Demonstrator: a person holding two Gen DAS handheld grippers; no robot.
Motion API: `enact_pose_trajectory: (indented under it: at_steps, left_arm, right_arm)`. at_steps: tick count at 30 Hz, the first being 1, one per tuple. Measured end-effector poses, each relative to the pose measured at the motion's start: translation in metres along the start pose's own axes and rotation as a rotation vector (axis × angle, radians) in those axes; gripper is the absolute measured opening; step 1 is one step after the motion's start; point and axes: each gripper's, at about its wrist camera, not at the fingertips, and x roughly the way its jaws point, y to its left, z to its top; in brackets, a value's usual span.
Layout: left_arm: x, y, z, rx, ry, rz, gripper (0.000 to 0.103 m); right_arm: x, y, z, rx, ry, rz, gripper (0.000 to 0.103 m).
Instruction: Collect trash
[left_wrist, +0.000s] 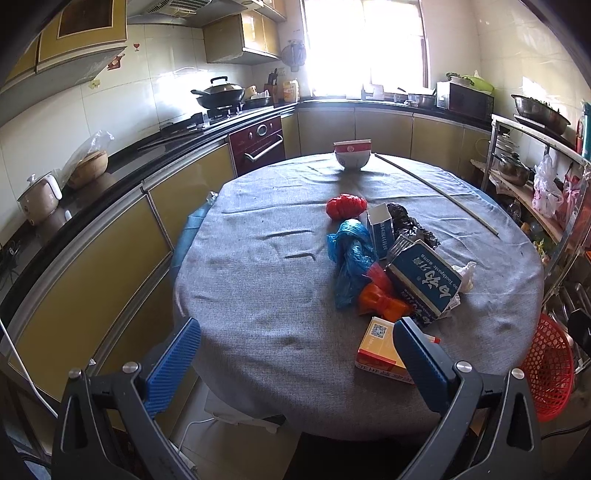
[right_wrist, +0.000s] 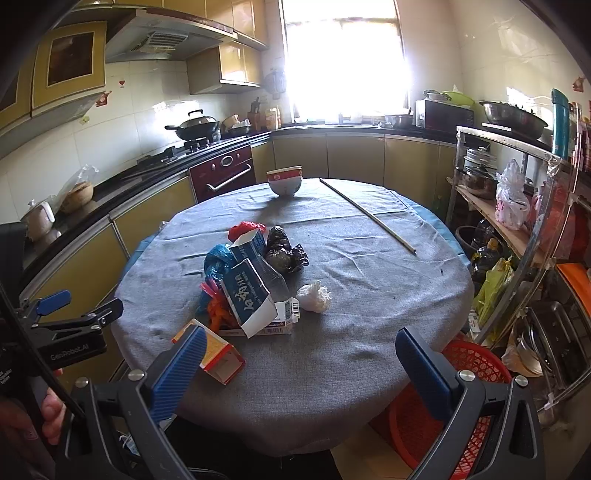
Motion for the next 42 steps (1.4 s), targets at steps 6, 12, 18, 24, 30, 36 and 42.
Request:
enact_pose_trajectory:
  at_steps: [6, 12, 18, 24, 30, 36, 42]
  left_arm:
    - [0.002, 0.002, 0.001, -0.003, 0.006, 0.001, 0.103]
    - [0.008, 0.003, 0.000, -0.009, 0.022, 0.004, 0.103]
    - [0.025, 0.010, 0.000, -0.036, 0.067, 0.007, 0.103]
    - [0.059, 0.029, -0.002, -0.098, 0.187, -0.038, 0.103]
    - [0.087, 0.044, -0.009, -0.151, 0.296, -0.102, 0.103]
    - [0.099, 0.044, -0.011, -0.163, 0.348, -0.147, 0.103]
    - [0.104, 0.035, -0.011, -0.153, 0.389, -0.220, 0.103]
  right_arm:
    - [0.002, 0.002, 0.001, -0.003, 0.000, 0.008, 0.103]
    - [0.008, 0.007, 0.007, -0.024, 0.001, 0.019, 0.103]
    - [0.025, 0.016, 0.018, -0.057, 0.014, 0.046, 0.103]
    - [0.063, 0.033, 0.034, -0.110, 0.045, 0.112, 0.103]
    - [0.119, 0.048, 0.044, -0.152, 0.146, 0.195, 0.103]
    - [0.174, 0.065, 0.038, -0.231, 0.273, 0.230, 0.100]
    - [0.206, 0.073, 0.026, -0.306, 0.376, 0.175, 0.058]
